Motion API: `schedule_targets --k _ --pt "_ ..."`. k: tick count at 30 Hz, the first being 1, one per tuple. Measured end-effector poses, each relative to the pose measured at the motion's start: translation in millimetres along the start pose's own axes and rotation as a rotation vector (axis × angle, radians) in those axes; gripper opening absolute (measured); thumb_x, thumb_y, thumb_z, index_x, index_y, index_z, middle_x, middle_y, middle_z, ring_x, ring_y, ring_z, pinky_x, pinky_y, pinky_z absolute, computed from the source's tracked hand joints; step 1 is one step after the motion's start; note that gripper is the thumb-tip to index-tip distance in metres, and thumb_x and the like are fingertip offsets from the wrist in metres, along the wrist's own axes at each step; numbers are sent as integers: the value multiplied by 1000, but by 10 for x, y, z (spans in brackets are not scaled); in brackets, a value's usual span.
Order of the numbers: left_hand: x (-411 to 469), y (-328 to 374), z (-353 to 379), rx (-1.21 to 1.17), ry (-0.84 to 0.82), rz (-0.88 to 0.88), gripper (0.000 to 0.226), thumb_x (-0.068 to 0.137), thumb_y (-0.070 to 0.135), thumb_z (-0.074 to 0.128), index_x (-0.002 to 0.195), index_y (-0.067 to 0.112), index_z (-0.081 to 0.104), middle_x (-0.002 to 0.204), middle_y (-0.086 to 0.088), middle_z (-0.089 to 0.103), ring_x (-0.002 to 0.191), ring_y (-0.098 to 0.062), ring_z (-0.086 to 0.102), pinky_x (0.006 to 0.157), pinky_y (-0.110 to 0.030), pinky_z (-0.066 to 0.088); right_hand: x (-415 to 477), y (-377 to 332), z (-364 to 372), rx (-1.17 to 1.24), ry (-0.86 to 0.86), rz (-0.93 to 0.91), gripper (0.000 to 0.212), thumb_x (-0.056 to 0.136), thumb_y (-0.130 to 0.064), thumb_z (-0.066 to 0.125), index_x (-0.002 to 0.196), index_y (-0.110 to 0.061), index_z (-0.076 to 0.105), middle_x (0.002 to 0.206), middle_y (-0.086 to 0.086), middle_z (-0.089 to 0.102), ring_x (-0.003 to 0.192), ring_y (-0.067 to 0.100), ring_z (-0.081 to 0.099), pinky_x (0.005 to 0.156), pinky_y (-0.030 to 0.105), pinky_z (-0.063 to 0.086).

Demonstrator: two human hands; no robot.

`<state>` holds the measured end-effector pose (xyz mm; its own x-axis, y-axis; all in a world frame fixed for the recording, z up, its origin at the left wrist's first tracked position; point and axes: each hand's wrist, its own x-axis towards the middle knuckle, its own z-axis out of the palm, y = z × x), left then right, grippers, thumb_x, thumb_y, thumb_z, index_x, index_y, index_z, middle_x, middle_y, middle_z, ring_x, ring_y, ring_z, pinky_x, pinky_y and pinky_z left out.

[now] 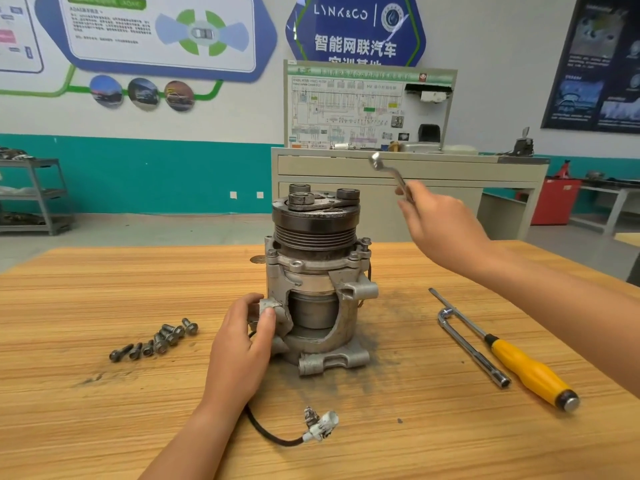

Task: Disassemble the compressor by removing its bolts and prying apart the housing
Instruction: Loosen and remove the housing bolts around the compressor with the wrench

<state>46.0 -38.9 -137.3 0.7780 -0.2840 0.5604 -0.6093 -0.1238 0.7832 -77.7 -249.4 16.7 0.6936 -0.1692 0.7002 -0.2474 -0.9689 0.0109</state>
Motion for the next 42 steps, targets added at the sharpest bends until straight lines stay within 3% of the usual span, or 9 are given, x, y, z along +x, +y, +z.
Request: schedule_targets --k 4,9,12,16,19,27,33,37,42 --pt "8 7 -7 -5 -6 16 65 76 62 33 118 18 56 112 4 61 105 -15 58 89 -42 48 -259 -89 -171 -201 -287 108 18 98 -18 36 105 -15 52 64 -2 46 55 13 43 44 26 27" --pt "7 -7 -1 0 12 7 44 81 49 38 111 22 55 107 8 58 102 -11 55 83 -31 45 -297 -280 -296 -356 -431 130 13 93 -10 38 94 -17 49 67 -1 44 56 12 39 44 25 27" --pt "7 -10 -3 -2 18 5 40 81 47 40 110 24 54 106 8 57 100 -9 54 80 -25 41 -251 -433 -385 -501 -535 61 13 89 -1 42 90 -14 46 64 0 38 53 13 37 44 24 28" --pt "8 -13 3 3 14 6 37 81 48 39 109 27 53 105 10 57 98 -7 54 77 -23 39 -173 -649 -491 -669 -602 -91 22 88 2 47 107 -9 52 63 4 34 65 20 39 56 28 36" --pt "8 0 1 -6 18 14 35 81 47 40 108 28 52 105 9 57 98 -10 54 77 -26 39 -155 -717 -517 -762 -647 -157 22 89 3 47 108 -7 51 61 4 31 52 20 32 46 26 31" --pt "8 22 10 10 17 16 47 81 48 38 116 21 53 110 7 56 103 -10 52 81 -28 40 -103 -651 -590 -874 -662 -346 14 91 3 45 95 -10 46 55 3 30 44 13 27 37 25 25" --pt "5 19 10 5 28 18 41 85 45 42 114 20 54 109 6 56 102 -11 52 82 -29 40 -97 -573 -584 -871 -643 -368 24 91 3 44 114 -2 49 55 3 28 43 14 26 36 25 24" --pt "11 5 17 18 40 21 18 94 31 49 111 23 53 107 6 54 101 -14 53 80 -30 40 -130 -624 -505 -860 -634 -329 32 90 4 45 122 -2 48 58 4 28 44 16 26 39 26 28" --pt "8 20 13 2 45 5 39 86 44 44 112 19 56 107 6 55 100 -9 51 81 -28 40 -115 -600 -491 -884 -619 -345 22 89 4 45 108 -4 52 57 2 30 44 15 27 37 25 24"
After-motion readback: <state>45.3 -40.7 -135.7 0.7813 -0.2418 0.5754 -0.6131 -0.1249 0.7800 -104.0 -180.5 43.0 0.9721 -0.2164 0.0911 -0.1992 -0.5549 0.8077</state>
